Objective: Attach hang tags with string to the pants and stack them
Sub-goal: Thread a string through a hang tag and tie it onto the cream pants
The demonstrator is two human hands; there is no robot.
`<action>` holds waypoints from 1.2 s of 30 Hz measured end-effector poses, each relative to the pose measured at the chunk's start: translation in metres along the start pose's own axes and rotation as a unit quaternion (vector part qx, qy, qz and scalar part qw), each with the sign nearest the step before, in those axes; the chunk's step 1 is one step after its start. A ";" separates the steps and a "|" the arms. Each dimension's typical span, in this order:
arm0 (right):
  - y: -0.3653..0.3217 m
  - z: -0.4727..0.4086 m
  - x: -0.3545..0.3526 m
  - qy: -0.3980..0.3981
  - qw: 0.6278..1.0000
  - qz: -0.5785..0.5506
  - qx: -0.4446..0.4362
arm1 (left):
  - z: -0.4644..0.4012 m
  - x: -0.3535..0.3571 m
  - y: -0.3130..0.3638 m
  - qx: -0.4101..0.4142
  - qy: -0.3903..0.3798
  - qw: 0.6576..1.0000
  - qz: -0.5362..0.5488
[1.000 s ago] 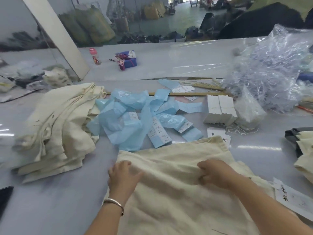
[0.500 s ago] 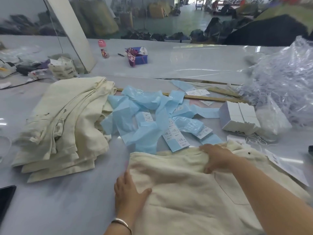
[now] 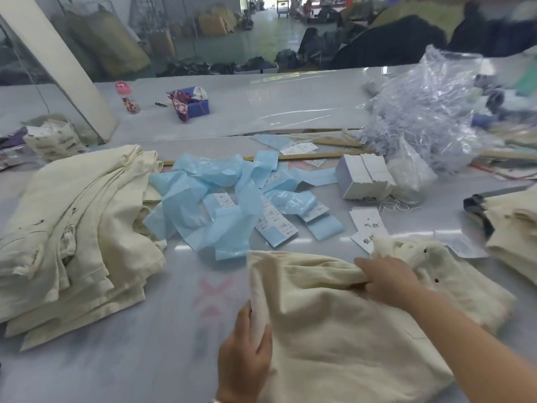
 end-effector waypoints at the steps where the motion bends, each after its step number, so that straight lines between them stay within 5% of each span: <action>1: 0.012 0.019 -0.004 0.019 1.000 -0.017 0.016 | -0.002 0.000 0.014 0.027 -0.002 0.999 0.019; 7: 0.103 0.143 -0.062 0.211 0.962 -0.102 0.139 | -0.033 0.030 0.123 0.154 0.009 0.979 0.134; 12: 0.185 0.252 -0.111 0.339 0.897 -0.070 0.275 | -0.050 0.086 0.247 0.171 -0.027 0.961 0.216; 19: 0.308 0.394 -0.172 0.426 0.834 0.000 0.351 | -0.054 0.163 0.441 0.249 -0.076 0.908 0.330; 24: 0.395 0.415 -0.208 0.466 0.798 0.059 0.377 | -0.086 0.195 0.534 0.289 -0.056 0.901 0.320; 27: 0.459 0.370 -0.214 0.415 0.814 -0.019 0.406 | -0.123 0.222 0.571 0.285 -0.058 0.920 0.261; 31: 0.513 0.290 -0.173 0.229 0.846 -0.105 0.469 | -0.153 0.269 0.587 0.312 -0.075 0.939 0.126; 36: 0.499 0.242 -0.086 0.120 0.919 -0.113 0.358 | -0.101 0.348 0.555 0.314 -0.272 0.909 0.024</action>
Point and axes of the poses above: each hand's wrist, its own z-axis away from the middle knuckle, its own x-axis out of the palm, y = z × x, the point moved 2 cm from there along -z, towards the middle knuckle, and after that the axes turned 2 degrees about x, right-handed, at the moved point
